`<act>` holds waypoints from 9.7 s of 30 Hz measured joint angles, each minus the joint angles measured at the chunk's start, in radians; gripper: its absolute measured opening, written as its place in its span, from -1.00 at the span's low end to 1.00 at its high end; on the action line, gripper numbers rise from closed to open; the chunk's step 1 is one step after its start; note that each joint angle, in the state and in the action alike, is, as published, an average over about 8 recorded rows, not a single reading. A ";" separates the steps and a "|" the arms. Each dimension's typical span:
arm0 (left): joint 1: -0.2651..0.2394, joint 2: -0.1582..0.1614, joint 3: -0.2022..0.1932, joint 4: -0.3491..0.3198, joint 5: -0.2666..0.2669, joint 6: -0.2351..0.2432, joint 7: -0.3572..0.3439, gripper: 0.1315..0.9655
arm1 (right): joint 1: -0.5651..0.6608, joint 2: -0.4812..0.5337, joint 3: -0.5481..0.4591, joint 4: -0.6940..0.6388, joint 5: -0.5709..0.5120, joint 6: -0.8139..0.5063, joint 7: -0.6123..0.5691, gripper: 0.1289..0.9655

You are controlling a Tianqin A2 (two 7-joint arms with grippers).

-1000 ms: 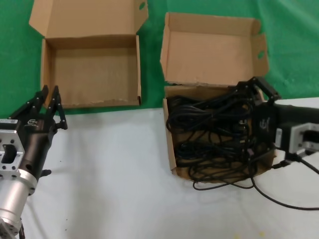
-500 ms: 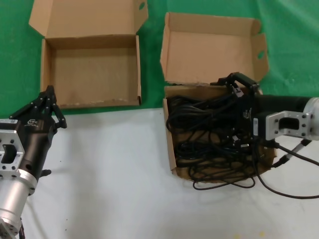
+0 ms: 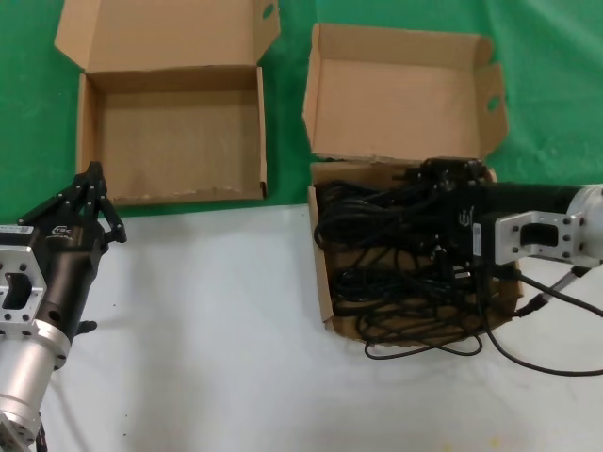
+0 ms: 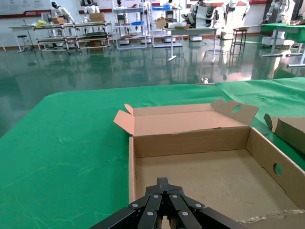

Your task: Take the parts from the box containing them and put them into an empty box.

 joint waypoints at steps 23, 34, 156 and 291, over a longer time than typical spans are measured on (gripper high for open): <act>0.000 0.000 0.000 0.000 0.000 0.000 0.000 -0.97 | -0.002 -0.013 -0.012 0.007 -0.028 0.013 -0.002 -0.71; 0.000 0.000 0.000 0.000 0.000 0.000 0.000 -0.97 | 0.031 0.016 0.020 0.194 -0.057 -0.030 0.146 -0.81; 0.017 0.010 -0.028 0.008 0.023 0.009 -0.020 0.92 | -0.506 -0.343 0.336 0.142 0.362 0.671 0.218 1.00; 0.021 0.013 -0.035 0.010 0.029 0.012 -0.026 1.00 | -0.656 -0.355 0.413 0.182 0.444 0.755 0.322 1.00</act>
